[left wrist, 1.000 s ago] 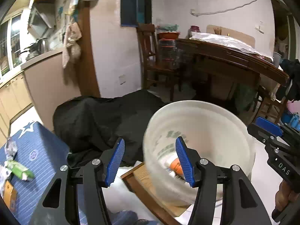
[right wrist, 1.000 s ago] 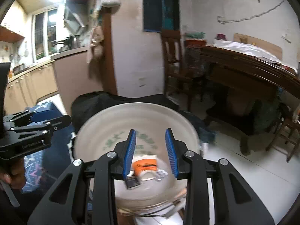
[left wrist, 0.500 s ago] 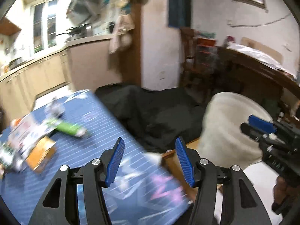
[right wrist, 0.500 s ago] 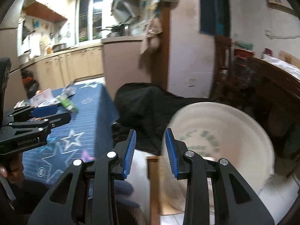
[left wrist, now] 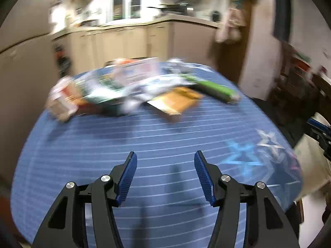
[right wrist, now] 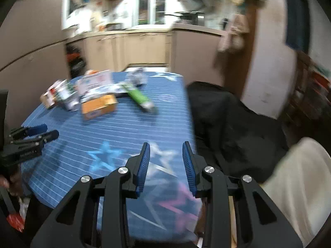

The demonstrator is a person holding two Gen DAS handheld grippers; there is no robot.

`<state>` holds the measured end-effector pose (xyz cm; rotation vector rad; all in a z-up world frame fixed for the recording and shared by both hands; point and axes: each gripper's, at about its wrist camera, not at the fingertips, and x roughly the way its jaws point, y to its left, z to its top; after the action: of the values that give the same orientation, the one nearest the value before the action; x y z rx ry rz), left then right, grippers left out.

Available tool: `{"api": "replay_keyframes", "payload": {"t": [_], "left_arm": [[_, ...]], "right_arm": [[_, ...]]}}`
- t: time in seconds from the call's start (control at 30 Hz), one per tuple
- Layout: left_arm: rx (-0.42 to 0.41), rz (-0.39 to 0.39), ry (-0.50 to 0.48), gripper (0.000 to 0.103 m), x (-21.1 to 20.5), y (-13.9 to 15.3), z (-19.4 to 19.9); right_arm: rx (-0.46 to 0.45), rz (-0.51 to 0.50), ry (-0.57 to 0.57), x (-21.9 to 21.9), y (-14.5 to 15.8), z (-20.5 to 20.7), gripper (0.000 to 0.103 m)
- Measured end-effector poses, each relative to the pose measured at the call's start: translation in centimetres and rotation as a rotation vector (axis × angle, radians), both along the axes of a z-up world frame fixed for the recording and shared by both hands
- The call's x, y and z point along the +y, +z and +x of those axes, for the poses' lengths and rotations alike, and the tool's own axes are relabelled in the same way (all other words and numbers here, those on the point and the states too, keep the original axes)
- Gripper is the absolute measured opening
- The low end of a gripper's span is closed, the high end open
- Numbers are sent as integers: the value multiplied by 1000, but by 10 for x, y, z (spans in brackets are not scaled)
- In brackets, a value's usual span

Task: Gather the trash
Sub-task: 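Move both tools back over the table toward the trash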

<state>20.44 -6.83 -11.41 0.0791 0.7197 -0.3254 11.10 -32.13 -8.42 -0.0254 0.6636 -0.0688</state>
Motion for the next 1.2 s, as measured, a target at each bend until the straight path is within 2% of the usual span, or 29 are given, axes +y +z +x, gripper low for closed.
{"api": "replay_keyframes", "payload": {"t": [0.17, 0.3, 0.37, 0.47, 0.53, 0.63, 0.73, 0.83, 1.0, 1.2], "left_arm": [[-14, -1, 173, 62, 75, 3, 19], [-29, -16, 275, 65, 120, 8, 32], [-33, -24, 313, 65, 138, 8, 34], [-25, -29, 356, 65, 162, 4, 37], [-15, -43, 373, 65, 172, 2, 40], [-11, -58, 384, 65, 184, 0, 43], [-9, -71, 384, 67, 194, 0, 47], [-13, -86, 383, 68, 197, 0, 53], [-12, -120, 380, 71, 204, 0, 59], [-8, -131, 368, 73, 201, -2, 67]], "right_arm": [[36, -17, 206, 58, -5, 43, 31], [53, -39, 338, 106, -7, 76, 32], [56, -52, 400, 130, -8, 91, 37], [57, -76, 454, 156, -9, 107, 39], [61, -81, 500, 175, -8, 121, 44], [56, -88, 532, 191, -4, 137, 60], [52, -98, 556, 203, 0, 154, 65], [74, -98, 595, 209, 0, 171, 75], [146, -93, 638, 215, -7, 203, 80], [204, -132, 655, 224, -19, 228, 80]]}}
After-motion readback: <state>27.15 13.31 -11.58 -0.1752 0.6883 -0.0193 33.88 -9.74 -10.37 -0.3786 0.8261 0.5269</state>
